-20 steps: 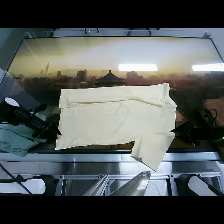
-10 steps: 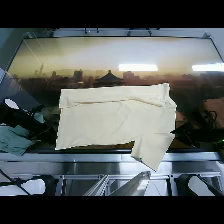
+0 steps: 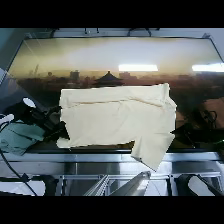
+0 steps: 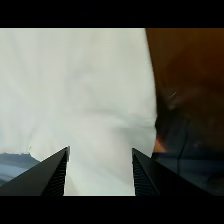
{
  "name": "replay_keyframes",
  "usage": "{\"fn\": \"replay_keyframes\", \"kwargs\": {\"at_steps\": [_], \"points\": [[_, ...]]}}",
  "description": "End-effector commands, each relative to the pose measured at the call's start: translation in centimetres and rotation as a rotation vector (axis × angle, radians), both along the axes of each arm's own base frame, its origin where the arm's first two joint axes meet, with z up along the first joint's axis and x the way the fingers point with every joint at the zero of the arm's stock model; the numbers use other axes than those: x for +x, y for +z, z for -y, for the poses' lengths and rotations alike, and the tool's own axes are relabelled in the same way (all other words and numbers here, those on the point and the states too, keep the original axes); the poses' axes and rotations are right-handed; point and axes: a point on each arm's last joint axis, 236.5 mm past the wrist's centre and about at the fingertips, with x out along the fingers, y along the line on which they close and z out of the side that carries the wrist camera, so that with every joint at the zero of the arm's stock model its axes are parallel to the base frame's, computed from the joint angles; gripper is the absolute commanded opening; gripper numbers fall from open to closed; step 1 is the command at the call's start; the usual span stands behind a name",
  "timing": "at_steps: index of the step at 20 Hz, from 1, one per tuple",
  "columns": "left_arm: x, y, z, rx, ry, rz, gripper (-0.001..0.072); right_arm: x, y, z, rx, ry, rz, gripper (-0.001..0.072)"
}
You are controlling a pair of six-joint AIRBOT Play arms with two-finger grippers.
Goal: Fold the shirts.
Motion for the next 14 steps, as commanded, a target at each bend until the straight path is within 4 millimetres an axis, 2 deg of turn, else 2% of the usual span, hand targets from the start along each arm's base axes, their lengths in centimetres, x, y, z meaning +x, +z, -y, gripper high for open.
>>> {"fn": "replay_keyframes", "kwargs": {"at_steps": [1,4,6,9,12,13,14], "points": [[3.8,-1.5,-0.1,0.045,0.014,0.151,0.0020,-1.8,-0.4,-0.1,-0.004,0.044,-0.060,0.0458],[3.9,-1.4,-1.3,0.051,0.049,0.145,0.0030,-5.1,-2.1,0.8,-0.049,-0.013,-0.268,0.0457],[4.0,-1.4,-2.0,0.053,0.078,0.145,0.0030,-5.8,-3.2,0.0,-0.033,-0.046,-0.291,0.0458],[4.1,-1.4,-2.5,0.054,0.097,0.145,0.0030,-4.0,-4.4,-2.5,0.038,-0.100,-0.182,0.0457],[4.1,-1.4,-2.5,0.054,0.096,0.144,0.0030,-2.2,-5.1,-4.2,0.107,-0.141,-0.153,0.0440],[4.1,-1.4,-2.5,0.054,0.096,0.144,0.0030,-1.8,-5.2,-4.9,0.142,-0.143,-0.148,0.0271],[4.1,-1.4,-2.5,0.052,0.095,0.142,0.0031,-1.2,-5.0,-5.5,0.180,-0.142,-0.128,0.0016]]}}
